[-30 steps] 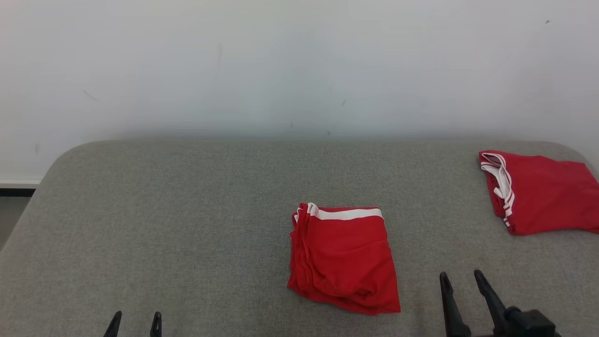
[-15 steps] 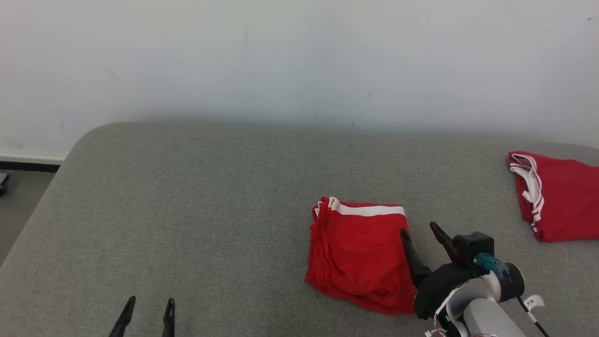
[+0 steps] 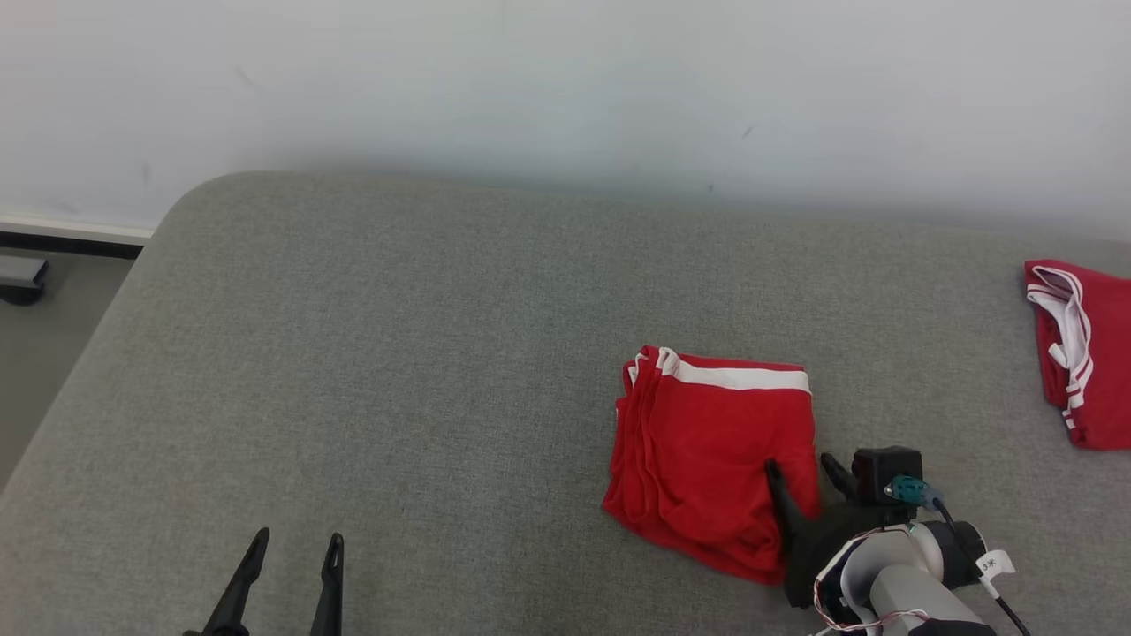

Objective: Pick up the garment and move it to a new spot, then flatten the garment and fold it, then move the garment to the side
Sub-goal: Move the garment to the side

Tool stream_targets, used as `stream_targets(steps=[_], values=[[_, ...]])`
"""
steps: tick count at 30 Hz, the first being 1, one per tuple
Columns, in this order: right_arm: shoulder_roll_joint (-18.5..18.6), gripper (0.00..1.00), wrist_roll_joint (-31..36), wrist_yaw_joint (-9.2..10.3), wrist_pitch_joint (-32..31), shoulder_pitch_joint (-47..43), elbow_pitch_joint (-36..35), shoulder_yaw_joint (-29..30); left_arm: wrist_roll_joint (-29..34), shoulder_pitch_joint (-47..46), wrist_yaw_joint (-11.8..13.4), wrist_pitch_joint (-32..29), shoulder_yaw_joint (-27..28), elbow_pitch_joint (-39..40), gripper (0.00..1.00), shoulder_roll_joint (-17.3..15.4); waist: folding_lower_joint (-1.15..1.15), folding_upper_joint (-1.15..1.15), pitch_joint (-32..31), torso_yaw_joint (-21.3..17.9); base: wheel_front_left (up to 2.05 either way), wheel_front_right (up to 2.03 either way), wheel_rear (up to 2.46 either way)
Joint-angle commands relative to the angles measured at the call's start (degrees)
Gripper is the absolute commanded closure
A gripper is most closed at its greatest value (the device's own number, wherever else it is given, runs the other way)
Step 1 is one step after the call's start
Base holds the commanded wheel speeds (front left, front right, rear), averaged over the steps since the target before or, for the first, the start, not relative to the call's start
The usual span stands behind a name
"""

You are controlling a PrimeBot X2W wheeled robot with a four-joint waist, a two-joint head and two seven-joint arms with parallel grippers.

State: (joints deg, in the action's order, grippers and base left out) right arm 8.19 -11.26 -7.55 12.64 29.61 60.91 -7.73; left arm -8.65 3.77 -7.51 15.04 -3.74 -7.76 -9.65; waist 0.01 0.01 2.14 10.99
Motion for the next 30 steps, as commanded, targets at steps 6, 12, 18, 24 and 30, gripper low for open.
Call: stream_targets(steps=[6,12,18,24,30], values=[[-1.9,1.0,-3.1,0.18,-1.0,1.4,6.4,-1.3,-0.1,-1.5,0.1,0.2,-0.3,-0.6,0.0,0.2,-0.01,-0.01,0.4,1.0,0.0,0.0,0.0],[-0.8,1.0,-4.7,0.18,0.8,3.2,6.9,-3.6,-0.2,-0.5,0.1,0.2,0.9,-0.4,0.0,0.7,-0.01,-0.01,0.1,0.0,0.0,0.0,0.0],[1.8,1.0,-5.2,0.18,1.5,6.7,5.0,-7.1,0.0,-1.6,0.1,0.2,0.8,0.4,0.0,1.1,-0.01,-0.01,2.1,-1.4,0.0,0.0,0.0],[7.6,1.0,-4.7,0.18,-0.5,13.1,2.7,-13.9,-0.3,-3.4,0.1,0.2,1.1,1.6,0.0,1.3,-0.01,-0.01,7.0,-4.5,0.0,0.0,0.0],[15.0,1.0,-6.0,0.18,-1.9,19.9,-0.9,-20.0,0.0,-6.1,0.1,0.2,0.6,2.2,0.0,1.2,-0.01,-0.01,12.6,-7.8,0.0,0.0,0.0]])
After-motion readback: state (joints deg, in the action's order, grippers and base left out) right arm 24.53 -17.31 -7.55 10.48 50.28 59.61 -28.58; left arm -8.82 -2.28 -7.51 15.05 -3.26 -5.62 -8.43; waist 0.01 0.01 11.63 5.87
